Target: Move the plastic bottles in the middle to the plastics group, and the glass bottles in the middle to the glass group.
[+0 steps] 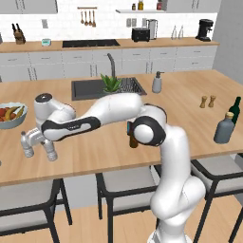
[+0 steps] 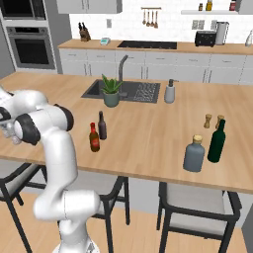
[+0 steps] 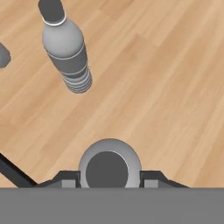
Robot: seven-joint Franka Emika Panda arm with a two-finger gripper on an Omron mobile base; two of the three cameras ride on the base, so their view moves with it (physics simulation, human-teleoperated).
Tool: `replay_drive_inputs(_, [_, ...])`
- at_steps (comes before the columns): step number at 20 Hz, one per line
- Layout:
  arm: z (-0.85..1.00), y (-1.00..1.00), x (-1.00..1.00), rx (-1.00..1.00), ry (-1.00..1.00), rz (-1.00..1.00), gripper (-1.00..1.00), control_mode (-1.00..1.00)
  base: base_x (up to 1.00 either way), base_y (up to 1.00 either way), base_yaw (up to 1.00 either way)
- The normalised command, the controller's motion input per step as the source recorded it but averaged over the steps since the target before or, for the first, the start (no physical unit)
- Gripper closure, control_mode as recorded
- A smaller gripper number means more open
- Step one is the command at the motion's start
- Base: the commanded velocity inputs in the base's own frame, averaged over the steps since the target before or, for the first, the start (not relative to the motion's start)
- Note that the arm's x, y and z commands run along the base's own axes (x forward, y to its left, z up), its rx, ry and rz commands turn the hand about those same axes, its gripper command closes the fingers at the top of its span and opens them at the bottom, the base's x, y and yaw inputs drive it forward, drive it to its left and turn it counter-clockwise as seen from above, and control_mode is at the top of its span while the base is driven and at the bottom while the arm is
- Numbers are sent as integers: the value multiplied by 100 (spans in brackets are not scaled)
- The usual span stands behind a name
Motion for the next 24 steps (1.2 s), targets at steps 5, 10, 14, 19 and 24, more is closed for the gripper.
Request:
replay_drive_inputs(5, [0, 0, 31, 1, 2, 0, 100, -100, 0, 0, 0])
replay_drive_inputs(10, [0, 0, 17, 0, 0, 0, 100, -100, 0, 0, 0])
replay_drive_inputs(14, [0, 0, 17, 6, 0, 1, 100, -100, 0, 0, 0])
replay_drive_inputs(19, [-2, 0, 20, 7, 0, 3, 100, -100, 0, 0, 0])
replay_drive_inputs(24, [-20, 1, 13, 10, 0, 8, 100, -100, 0, 0, 0])
